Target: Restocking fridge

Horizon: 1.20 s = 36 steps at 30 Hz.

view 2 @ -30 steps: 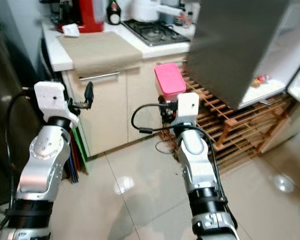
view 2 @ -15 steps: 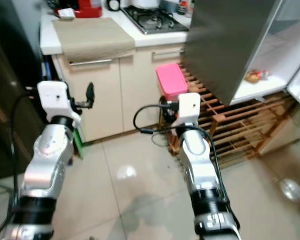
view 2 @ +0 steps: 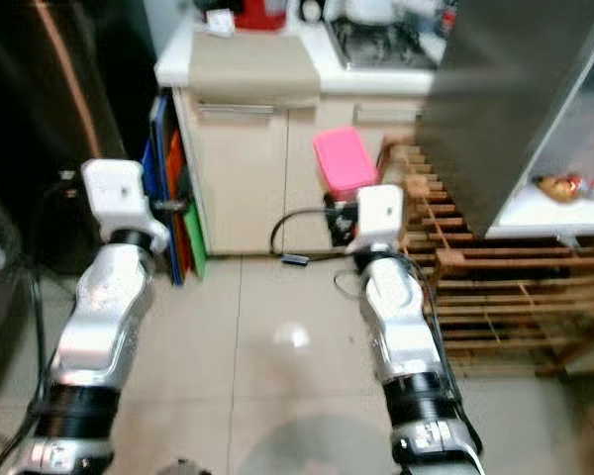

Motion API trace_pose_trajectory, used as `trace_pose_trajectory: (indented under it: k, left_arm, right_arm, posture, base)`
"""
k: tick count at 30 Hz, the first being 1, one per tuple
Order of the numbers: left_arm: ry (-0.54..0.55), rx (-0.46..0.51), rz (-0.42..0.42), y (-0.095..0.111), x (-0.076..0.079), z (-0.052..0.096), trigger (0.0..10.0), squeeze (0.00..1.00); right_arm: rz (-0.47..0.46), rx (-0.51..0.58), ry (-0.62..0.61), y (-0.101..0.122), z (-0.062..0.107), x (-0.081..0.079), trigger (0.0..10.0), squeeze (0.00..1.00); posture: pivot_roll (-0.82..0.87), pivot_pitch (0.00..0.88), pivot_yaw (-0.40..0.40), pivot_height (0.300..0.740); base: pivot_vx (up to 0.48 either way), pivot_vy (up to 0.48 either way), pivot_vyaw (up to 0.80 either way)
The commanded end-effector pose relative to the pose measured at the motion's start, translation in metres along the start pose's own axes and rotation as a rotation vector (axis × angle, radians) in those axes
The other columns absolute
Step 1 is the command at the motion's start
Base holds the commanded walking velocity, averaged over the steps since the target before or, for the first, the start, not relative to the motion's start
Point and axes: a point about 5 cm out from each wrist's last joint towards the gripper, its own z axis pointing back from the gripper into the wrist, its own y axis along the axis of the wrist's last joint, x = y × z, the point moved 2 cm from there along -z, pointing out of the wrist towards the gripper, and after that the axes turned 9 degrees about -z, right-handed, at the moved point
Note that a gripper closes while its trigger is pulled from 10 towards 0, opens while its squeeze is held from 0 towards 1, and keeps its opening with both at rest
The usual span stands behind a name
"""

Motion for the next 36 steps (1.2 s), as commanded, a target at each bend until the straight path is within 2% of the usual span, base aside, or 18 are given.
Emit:
trace_pose_trajectory:
  k: [1, 23, 28, 30, 36]
  left_arm:
    - [0.017, -0.001, -0.025, 0.0, -0.005, -0.004, 10.0, 0.0]
    - [0.011, 0.001, -0.032, -0.003, -0.006, -0.006, 10.0, 0.0]
    - [0.054, -0.003, -0.026, -0.003, -0.012, -0.007, 10.0, 0.0]
    - [0.097, -0.006, -0.037, -0.003, -0.018, -0.008, 10.0, 0.0]
    - [0.116, -0.001, -0.033, -0.002, -0.018, -0.008, 10.0, 0.0]
  right_arm:
    - [-0.009, 0.012, 0.006, 0.001, -0.001, -0.004, 0.0, 0.0]
    - [0.017, 0.019, -0.028, 0.0, 0.007, 0.009, 0.0, 0.0]
    - [0.023, 0.013, -0.04, -0.002, 0.009, 0.013, 0.0, 0.0]
    - [0.023, 0.009, -0.038, -0.003, 0.009, 0.012, 0.0, 0.0]
    - [0.027, 0.014, -0.015, -0.003, 0.011, 0.004, 0.0, 0.0]
  posture:
    - [-0.02, 0.0, -0.006, 0.74]
    - [-0.03, 0.0, -0.001, 0.74]
    - [-0.04, 0.0, -0.001, 0.74]
    - [-0.04, 0.0, -0.002, 0.74]
    - [-0.04, 0.0, -0.004, 0.74]
  base:
    - [0.0, -0.454, 0.56]
    - [0.0, -0.454, 0.0]
    - [0.0, -0.454, 0.0]
    - [0.0, -0.439, 0.0]
    - [0.0, -0.144, 0.0]
